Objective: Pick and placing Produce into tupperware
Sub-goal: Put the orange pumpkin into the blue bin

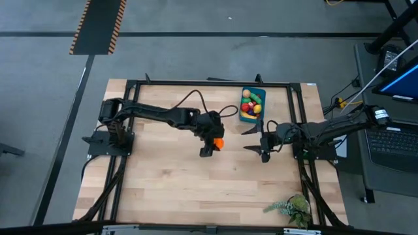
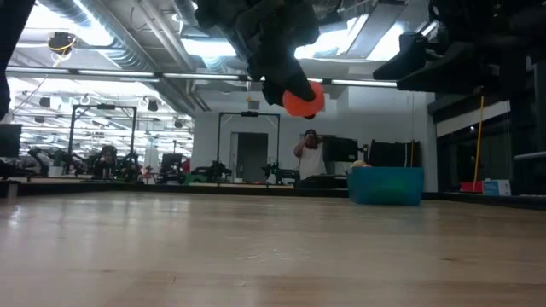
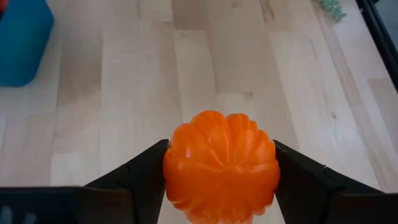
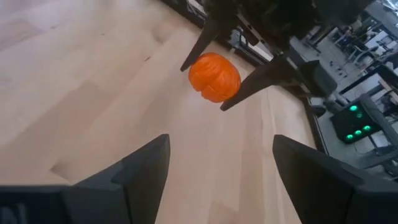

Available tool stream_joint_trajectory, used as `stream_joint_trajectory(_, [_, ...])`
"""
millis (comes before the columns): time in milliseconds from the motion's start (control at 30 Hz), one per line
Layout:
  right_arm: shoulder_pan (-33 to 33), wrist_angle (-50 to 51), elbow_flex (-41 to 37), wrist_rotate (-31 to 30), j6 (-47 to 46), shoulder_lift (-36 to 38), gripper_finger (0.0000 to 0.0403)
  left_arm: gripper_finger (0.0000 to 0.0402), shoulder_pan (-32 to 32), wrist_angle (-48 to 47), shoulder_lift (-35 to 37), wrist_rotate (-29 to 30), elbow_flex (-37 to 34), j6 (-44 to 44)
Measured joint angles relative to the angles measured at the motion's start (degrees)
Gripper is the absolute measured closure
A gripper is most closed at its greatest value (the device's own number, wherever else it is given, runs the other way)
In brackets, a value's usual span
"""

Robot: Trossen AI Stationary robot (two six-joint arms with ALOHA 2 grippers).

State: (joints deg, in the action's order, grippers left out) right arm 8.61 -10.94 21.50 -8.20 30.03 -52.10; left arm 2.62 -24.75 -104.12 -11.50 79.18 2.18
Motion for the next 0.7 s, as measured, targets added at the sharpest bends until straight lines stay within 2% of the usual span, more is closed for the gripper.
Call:
stream_joint_trajectory(100, [0.6, -0.04, 0.0, -1.84, 0.75, 0.0, 0.0118, 0.0167, 1.06, 0.26, 0.0, -2.45, 0.0, 1.05])
stream_joint_trajectory(367, [0.61, -0.88, 1.24, -2.04, 0.5, -0.99, 0.0118, 0.0167, 3.76, 4.96, 0.0, -6.81, 0.0, 2.95])
stream_joint_trajectory(467, [0.58, 0.37, 4.25, -2.02, 0.86, -3.75, 0.0118, 0.0167, 4.88, 6.7, 0.0, -10.37, 0.0, 2.9])
stream_joint_trajectory(700, [0.56, 10.39, 14.49, -2.01, 5.53, -11.89, 0.0118, 0.0167, 6.48, 6.43, 0.0, -10.58, 0.0, 2.19])
